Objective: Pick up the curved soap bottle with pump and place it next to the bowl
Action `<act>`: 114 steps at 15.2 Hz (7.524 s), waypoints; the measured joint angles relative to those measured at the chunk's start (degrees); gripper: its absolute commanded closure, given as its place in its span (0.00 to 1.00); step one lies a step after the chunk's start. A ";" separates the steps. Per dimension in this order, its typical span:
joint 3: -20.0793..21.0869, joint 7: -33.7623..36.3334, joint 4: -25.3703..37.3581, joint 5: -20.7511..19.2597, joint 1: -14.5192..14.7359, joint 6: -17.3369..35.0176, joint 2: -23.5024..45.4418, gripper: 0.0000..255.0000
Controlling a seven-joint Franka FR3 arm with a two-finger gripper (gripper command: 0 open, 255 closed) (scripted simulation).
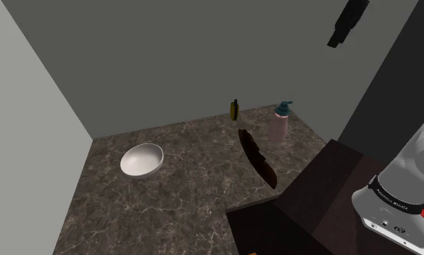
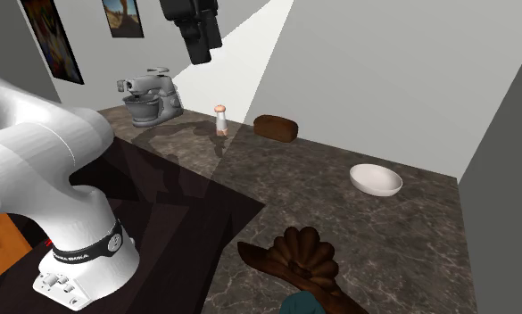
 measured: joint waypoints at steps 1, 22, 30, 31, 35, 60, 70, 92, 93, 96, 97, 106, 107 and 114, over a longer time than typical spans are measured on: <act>0.00 0.00 0.00 0.00 0.00 0.00 0.00 0.00; -10.90 -12.06 -9.57 0.74 -2.13 29.60 27.58 0.00; -14.18 -18.72 -7.02 6.07 -1.95 38.93 43.01 0.00; -14.16 -19.12 -7.05 6.64 -1.83 39.85 44.06 0.00; -13.96 -20.18 -7.87 8.19 -1.48 42.75 46.36 0.00; -13.84 -19.06 -7.42 7.34 -1.41 41.21 45.04 1.00; -13.61 -15.78 -4.25 4.34 -1.74 33.61 40.04 1.00; -12.89 -11.28 7.13 1.48 -2.06 17.08 34.28 1.00; -12.93 -11.23 7.80 1.40 -2.10 16.28 34.15 1.00; -12.91 -10.83 9.75 1.19 -2.15 13.88 33.65 1.00; -12.89 -10.67 10.66 1.20 -2.12 13.11 33.78 1.00; -12.71 -9.44 16.97 0.95 -2.03 6.41 33.26 1.00; -12.78 -9.40 18.13 1.00 -2.03 5.52 33.54 1.00; -10.92 -6.12 21.05 1.48 -0.84 2.93 33.38 1.00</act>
